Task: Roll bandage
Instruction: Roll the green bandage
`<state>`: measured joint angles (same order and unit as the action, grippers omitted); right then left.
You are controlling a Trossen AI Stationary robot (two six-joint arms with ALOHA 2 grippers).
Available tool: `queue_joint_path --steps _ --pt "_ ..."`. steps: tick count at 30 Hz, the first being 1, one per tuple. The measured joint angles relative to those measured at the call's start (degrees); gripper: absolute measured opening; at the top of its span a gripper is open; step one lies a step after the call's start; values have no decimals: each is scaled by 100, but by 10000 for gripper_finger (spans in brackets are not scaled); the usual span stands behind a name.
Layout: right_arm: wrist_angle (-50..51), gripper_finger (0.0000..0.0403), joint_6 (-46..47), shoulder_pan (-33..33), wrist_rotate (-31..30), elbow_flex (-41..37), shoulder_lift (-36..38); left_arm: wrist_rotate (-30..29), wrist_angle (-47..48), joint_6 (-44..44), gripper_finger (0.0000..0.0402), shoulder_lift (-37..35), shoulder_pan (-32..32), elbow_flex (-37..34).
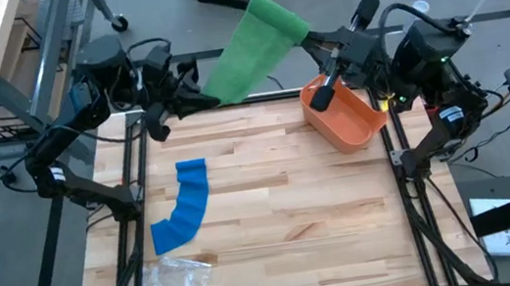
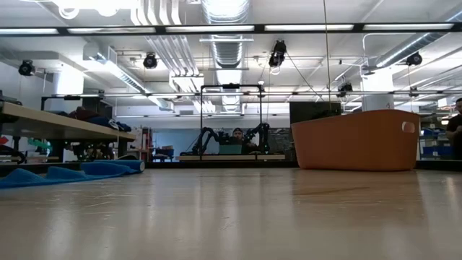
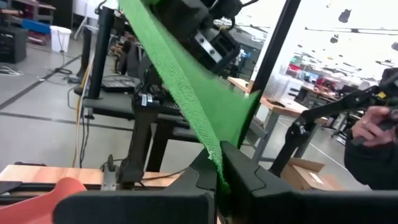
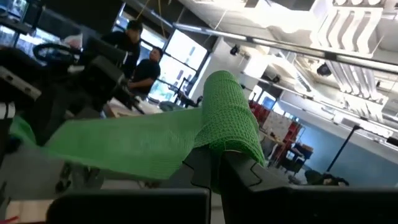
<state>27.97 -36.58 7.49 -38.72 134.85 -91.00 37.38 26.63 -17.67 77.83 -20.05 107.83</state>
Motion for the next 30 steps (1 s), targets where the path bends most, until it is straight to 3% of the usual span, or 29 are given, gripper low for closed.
queue_joint_path --steps 6,11,16,30 --pt "269 2 208 0 -73 -24 -1 -135 -77 -42 0 -110 1 0" --pt "393 2 91 0 -837 -39 -192 -146 -94 -151 0 -101 21 0" --pt "389 2 65 0 -1187 -42 -427 -138 -77 -302 0 -88 72 0" --pt "107 2 677 13 -1159 -42 -541 -133 461 -346 0 -106 125 0"
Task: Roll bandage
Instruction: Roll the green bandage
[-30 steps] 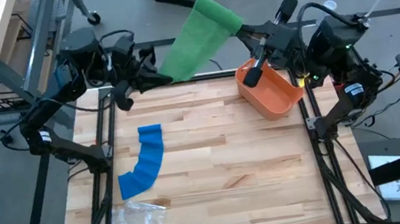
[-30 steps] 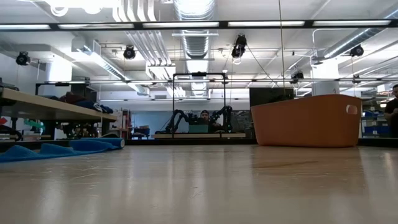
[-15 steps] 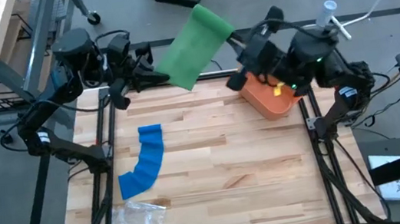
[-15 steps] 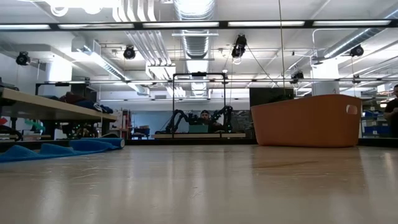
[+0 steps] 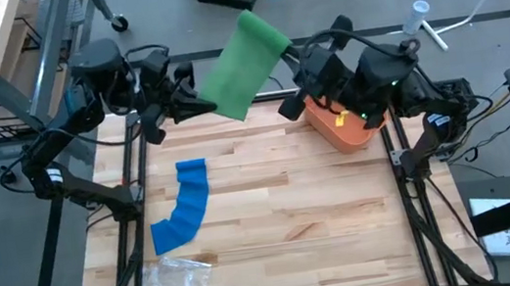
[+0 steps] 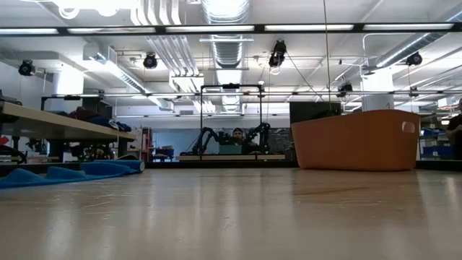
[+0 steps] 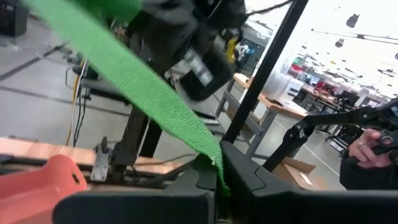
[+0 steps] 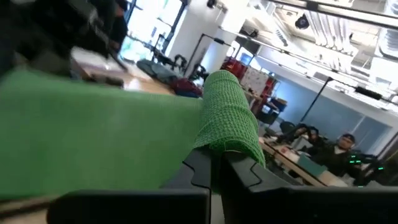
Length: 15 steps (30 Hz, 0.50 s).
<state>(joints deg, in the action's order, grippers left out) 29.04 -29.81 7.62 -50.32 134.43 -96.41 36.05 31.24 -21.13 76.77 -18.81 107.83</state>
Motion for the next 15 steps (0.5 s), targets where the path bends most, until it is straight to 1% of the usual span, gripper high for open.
queue_joint_path --steps 2,6,15 --pt "-96 2 7 0 122 0 3 -34 55 -3 0 4 2 -28" --pt "-36 2 -43 -37 53 0 -4 -56 53 -99 0 5 60 -50" --pt "431 2 -65 -107 -17 -101 -23 -50 -430 -237 0 2 232 -2"
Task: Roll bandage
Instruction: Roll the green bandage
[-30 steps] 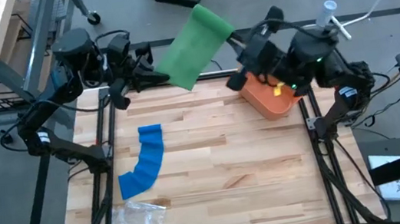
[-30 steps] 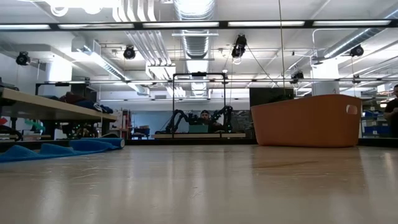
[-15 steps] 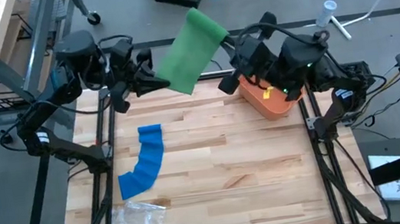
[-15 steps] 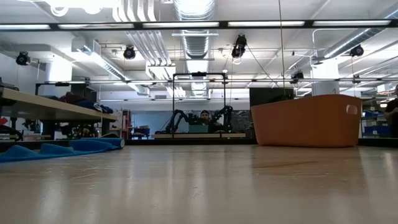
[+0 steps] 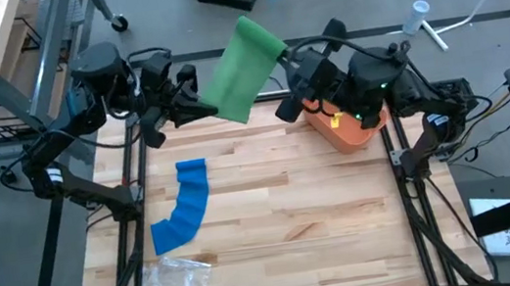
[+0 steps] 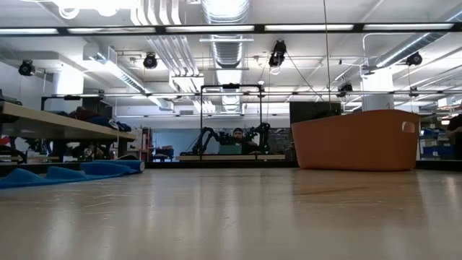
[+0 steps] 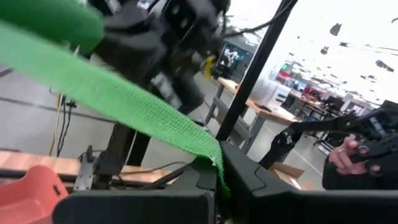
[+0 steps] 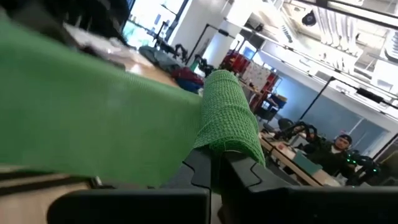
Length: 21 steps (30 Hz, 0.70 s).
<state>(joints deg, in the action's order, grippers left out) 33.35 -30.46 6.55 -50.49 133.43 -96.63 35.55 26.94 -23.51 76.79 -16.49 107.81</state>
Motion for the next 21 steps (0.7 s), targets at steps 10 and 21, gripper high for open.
queue_joint_path --steps 10,21 --pt "278 2 192 2 -30 -67 -1 195 -919 -319 0 -33 0 120" --pt "390 2 649 4 145 -303 -2 74 -1284 -468 0 63 0 90"
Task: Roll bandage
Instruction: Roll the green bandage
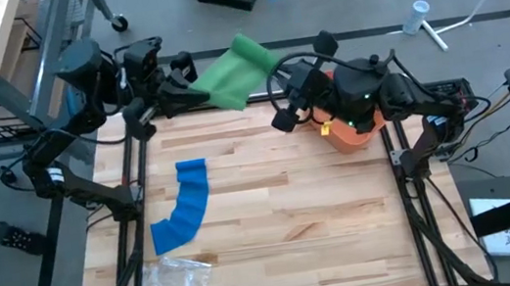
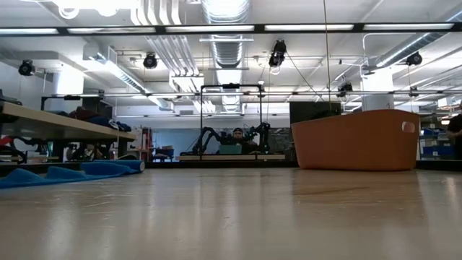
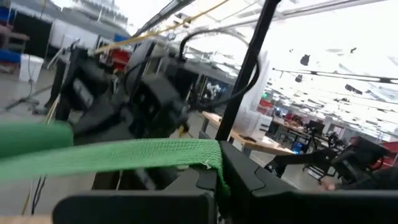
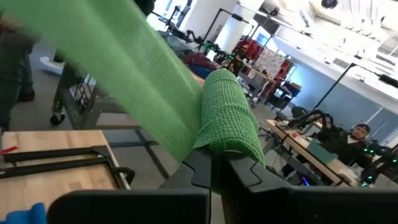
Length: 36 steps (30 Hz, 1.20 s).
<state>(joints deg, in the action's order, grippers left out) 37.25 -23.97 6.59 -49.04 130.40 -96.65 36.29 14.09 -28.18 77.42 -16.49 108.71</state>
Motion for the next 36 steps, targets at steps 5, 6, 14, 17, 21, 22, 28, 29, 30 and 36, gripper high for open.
queue_joint_path --steps 5,6,14,17,21,22,28,29,30,36 --pt "-10 2 65 0 4 -21 -16 0 -48 -24 0 41 0 2" --pt "-10 2 118 0 2 -21 -16 -2 -48 -24 0 61 0 2" --pt "16 2 233 2 208 -21 -16 -126 -133 43 0 76 2 2" --pt "34 2 248 2 266 -23 -16 -192 -143 42 0 82 2 2" --pt "45 2 259 2 299 -33 -16 -289 -151 0 0 82 4 2" --pt "52 2 258 2 303 -34 -16 -302 -151 0 0 82 4 2" --pt "217 2 407 2 317 -34 -16 -674 -166 0 0 91 4 2" --pt "285 2 487 2 330 -34 -16 -728 -171 0 0 98 2 2" --pt "360 2 543 2 384 -35 -16 -742 -169 0 0 104 0 2" --pt "448 2 759 2 818 -40 -43 -863 -205 -2 0 156 0 2"
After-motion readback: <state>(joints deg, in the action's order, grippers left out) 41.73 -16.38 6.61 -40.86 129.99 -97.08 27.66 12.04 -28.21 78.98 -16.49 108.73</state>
